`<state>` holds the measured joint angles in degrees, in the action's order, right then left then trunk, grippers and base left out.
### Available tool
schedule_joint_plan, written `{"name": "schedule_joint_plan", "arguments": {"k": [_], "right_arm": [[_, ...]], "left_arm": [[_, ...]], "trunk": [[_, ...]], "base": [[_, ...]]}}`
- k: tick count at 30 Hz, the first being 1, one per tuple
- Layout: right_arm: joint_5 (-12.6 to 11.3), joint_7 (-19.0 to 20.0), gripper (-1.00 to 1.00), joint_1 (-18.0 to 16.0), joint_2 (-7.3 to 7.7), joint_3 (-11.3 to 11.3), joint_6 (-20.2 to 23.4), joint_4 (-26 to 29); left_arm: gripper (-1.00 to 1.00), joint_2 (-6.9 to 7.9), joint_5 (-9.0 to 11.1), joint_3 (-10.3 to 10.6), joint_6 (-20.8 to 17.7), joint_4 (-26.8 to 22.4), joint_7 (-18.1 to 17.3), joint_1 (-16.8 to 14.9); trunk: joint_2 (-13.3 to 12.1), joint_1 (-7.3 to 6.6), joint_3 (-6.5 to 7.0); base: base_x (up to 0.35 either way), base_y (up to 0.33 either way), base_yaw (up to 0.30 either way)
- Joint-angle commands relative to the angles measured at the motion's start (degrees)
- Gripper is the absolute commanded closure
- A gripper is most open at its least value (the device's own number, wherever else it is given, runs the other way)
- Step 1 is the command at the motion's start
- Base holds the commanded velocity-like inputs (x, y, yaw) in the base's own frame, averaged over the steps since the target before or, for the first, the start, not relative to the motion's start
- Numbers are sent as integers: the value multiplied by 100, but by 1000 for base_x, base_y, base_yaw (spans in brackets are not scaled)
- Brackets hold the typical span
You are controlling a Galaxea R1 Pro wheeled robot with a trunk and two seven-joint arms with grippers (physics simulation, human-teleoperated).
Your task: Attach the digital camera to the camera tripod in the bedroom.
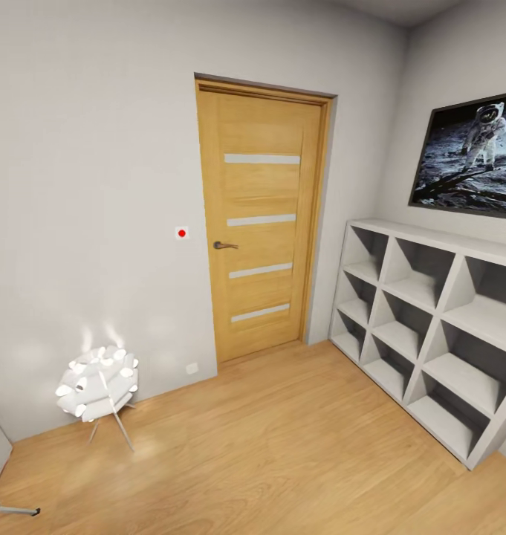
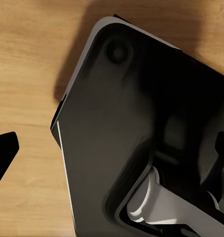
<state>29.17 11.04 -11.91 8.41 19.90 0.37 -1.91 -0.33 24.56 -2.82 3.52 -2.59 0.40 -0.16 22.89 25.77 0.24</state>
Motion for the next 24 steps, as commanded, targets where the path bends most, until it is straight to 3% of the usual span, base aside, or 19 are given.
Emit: {"name": "schedule_joint_plan", "arguments": {"k": [1,17,24], "right_arm": [[45,12,-100,-4,3,49,5,-10],[45,12,-100,-4,3,49,-4,-7],[45,5,-100,-4,3,49,-13,-3]], "left_arm": [[-100,-2,-4,-28,17,4,4,-1],[-100,-2,-4,-34,17,4,4,-1],[-100,-2,-4,-34,17,4,4,-1]], "trunk": [[4,2,-2],[4,2,-2],[4,2,-2]], "base": [[0,0,31],[0,0,213],[0,0,72]]}}
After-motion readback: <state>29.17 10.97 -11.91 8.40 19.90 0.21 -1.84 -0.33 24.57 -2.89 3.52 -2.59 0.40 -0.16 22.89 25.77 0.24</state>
